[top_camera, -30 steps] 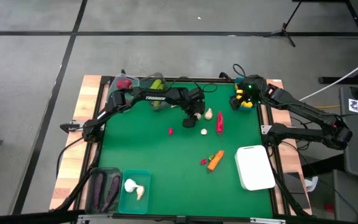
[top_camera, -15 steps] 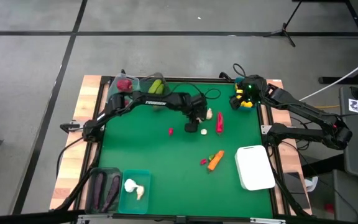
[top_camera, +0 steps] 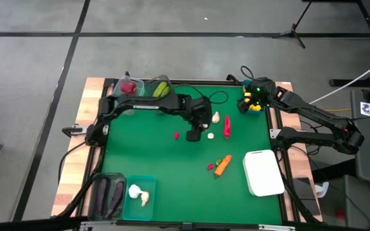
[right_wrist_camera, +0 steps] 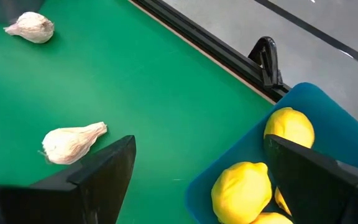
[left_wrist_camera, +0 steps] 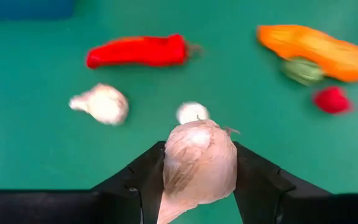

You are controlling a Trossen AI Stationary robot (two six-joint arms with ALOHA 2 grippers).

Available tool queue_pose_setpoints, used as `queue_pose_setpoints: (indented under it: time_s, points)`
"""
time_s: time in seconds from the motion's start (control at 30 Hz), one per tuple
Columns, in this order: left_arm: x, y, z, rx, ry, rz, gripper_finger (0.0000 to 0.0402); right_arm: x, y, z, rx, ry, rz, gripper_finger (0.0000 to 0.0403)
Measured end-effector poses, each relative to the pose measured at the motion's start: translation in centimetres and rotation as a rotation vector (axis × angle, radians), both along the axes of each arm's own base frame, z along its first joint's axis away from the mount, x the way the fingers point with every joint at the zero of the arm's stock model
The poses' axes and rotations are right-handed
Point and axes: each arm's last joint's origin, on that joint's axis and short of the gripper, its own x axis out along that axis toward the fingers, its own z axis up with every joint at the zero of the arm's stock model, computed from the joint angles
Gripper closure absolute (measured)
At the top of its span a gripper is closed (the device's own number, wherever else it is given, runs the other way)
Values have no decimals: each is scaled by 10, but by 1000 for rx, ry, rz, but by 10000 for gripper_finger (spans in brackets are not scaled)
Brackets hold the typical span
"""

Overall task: Sort produce into baskets
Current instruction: Put the garlic into the green bin

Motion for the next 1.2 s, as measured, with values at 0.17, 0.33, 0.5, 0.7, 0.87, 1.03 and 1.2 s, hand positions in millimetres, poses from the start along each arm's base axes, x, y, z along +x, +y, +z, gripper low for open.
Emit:
queue_pose_setpoints:
  time_s: [0.17,0.33,0.5,0.7,0.87,1.03,1.2]
  points:
    - [-34,-38,28,-61,174,5,244,0,1,0,16,-13,17,52]
    - [-74,-90,46,-105,373,9,245,1,1,0,30,-25,34,52]
    - [-98,-147,55,-162,398,67,245,1,1,0,31,-26,35,52]
    - [-119,-206,57,-226,413,250,245,1,1,0,31,-26,36,52]
    - [-136,-241,56,-267,401,429,245,1,1,0,33,-28,35,52]
    - [-154,-269,56,-294,391,527,245,2,2,0,74,-65,56,52]
    - [-175,-288,56,-213,335,558,245,3,4,0,106,-91,89,52]
